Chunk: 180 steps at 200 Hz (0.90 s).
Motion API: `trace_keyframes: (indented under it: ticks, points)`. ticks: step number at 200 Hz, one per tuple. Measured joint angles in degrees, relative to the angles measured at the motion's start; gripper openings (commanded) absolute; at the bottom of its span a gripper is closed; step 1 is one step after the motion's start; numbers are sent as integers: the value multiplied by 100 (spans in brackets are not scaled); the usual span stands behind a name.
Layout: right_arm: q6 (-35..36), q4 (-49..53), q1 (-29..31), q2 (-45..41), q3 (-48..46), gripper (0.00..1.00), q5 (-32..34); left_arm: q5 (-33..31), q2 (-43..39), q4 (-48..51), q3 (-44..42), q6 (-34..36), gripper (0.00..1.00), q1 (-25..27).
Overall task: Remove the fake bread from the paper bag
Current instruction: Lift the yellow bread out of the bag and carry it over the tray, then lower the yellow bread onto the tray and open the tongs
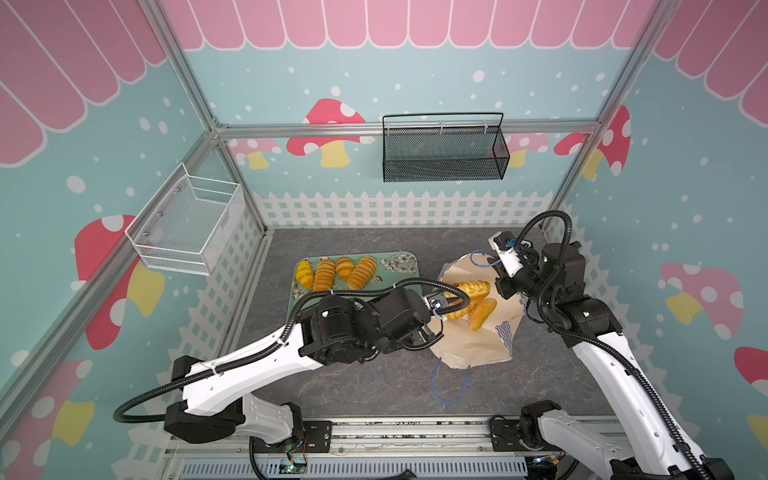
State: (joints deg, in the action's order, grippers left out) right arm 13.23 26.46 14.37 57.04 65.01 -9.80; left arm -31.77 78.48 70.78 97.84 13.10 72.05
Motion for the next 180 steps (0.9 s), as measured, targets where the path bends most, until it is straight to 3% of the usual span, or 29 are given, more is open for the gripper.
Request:
trace_keyframes:
  ticks: [33, 104, 144, 180]
  points:
    - [-17, -2, 0, 0, 4, 0, 127, -363, -577, -33, -243, 59, 0, 205]
    - [-48, 0, 0, 17, 17, 0, 282, -813, -1729, -181, -496, -98, 0, 138]
    - [-70, -2, 0, 33, 24, 0, 280, -612, -1902, -280, -800, -367, 0, -804]
    - [-85, -2, 0, 33, 26, 0, 280, 103, -1674, -328, -1056, -546, 0, -1969]
